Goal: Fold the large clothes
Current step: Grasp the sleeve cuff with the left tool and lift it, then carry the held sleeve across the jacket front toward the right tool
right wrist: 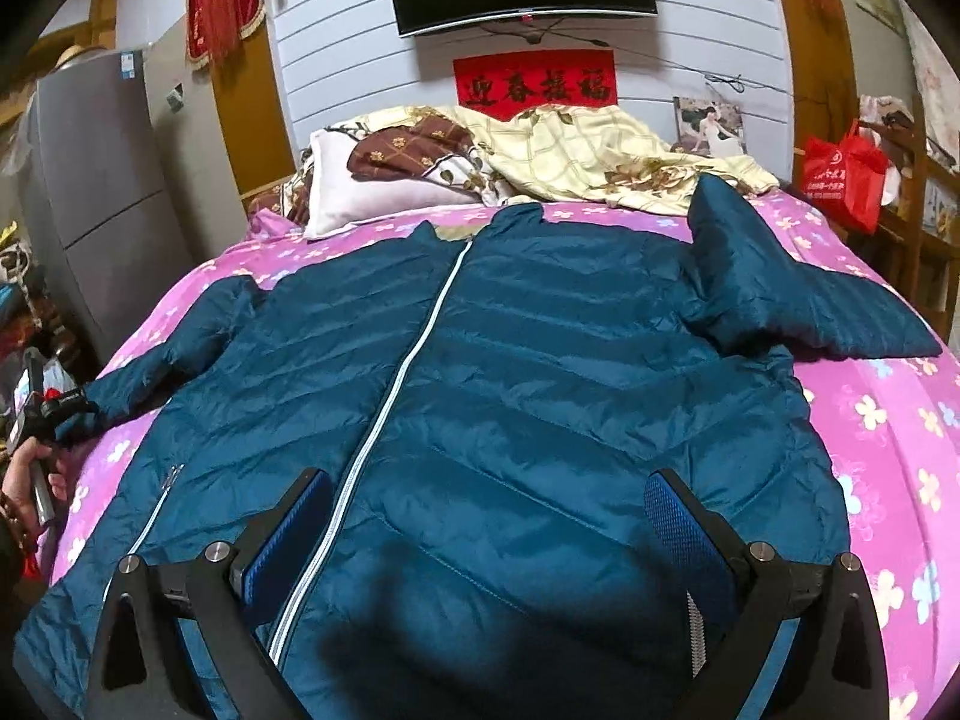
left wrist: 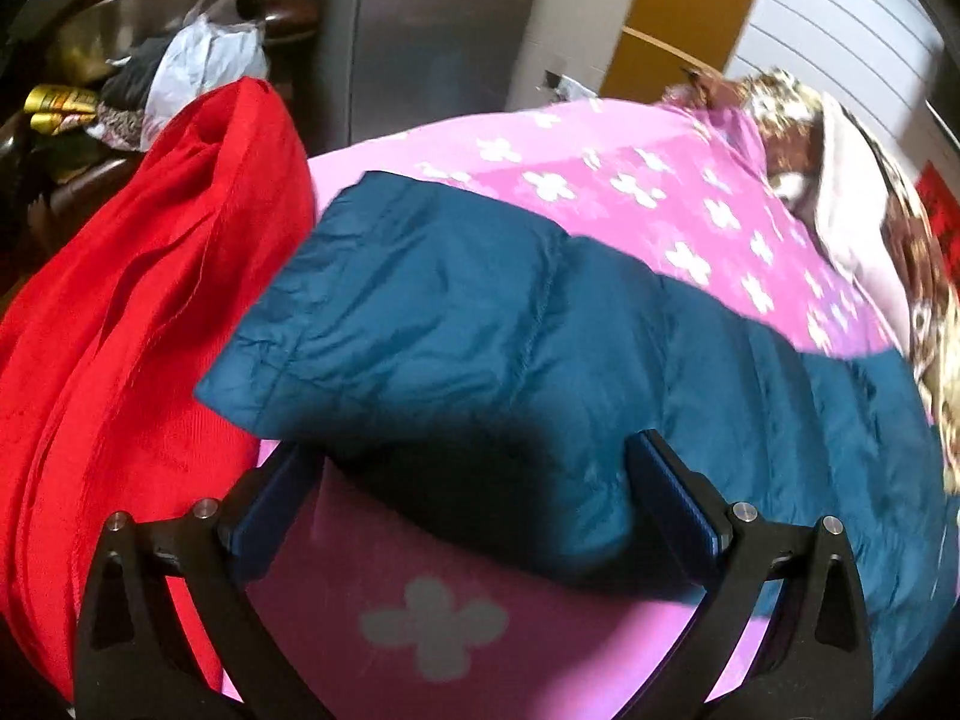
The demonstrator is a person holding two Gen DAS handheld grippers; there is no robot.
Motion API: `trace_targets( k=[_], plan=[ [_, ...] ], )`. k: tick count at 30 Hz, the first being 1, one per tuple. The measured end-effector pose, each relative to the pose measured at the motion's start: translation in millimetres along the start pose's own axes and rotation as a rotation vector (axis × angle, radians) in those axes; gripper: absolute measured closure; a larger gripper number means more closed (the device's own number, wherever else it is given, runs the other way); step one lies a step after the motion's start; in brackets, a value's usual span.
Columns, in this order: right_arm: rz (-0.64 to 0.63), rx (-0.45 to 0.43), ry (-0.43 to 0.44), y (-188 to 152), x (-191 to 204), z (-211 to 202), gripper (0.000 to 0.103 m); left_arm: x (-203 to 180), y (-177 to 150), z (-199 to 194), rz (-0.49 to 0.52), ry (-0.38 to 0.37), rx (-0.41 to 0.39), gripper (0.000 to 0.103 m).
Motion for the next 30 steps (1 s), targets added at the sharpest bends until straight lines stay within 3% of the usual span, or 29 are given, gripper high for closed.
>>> trace_targets(
  k=[2, 4, 5, 11, 16, 19, 23, 30],
  plan=[
    [0.029, 0.009, 0.002, -1, -4, 2, 0.000, 0, 6, 2, -0.033, -0.015, -0.019, 0.025],
    [0.056, 0.017, 0.003, -2, -8, 4, 0.000, -5, 9, 3, -0.071, -0.066, -0.028, 0.086],
    [0.066, 0.020, 0.004, -2, -9, 5, 0.000, -10, 11, -1, -0.085, -0.113, -0.044, 0.094],
    [0.079, 0.013, 0.003, 1, -11, 2, 0.000, -25, 37, -50, -0.061, -0.264, -0.199, 0.096],
    [0.053, 0.000, -0.035, 2, -15, -3, 0.000, -48, 49, -78, -0.021, -0.360, -0.223, 0.096],
    [0.013, 0.013, -0.109, 0, -26, -4, 0.000, -77, 53, -100, -0.006, -0.416, -0.231, 0.096],
    [-0.060, 0.036, -0.227, -4, -46, -9, 0.000, -145, 49, -132, 0.078, -0.502, -0.238, 0.096],
    [-0.032, 0.064, -0.297, -9, -90, -21, 0.000, -290, 4, -198, 0.273, -0.689, -0.236, 0.096]
  ],
)
Point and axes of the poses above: each gripper's, at about its wrist camera, not at the fingertips, and z roughly the way its jaws point, x to its left, y to its top, the point moved 10 cm from there along z, roughly the way its jaws point, and after that the axes turned 9 degrees about -x, right-handed, at the moved point
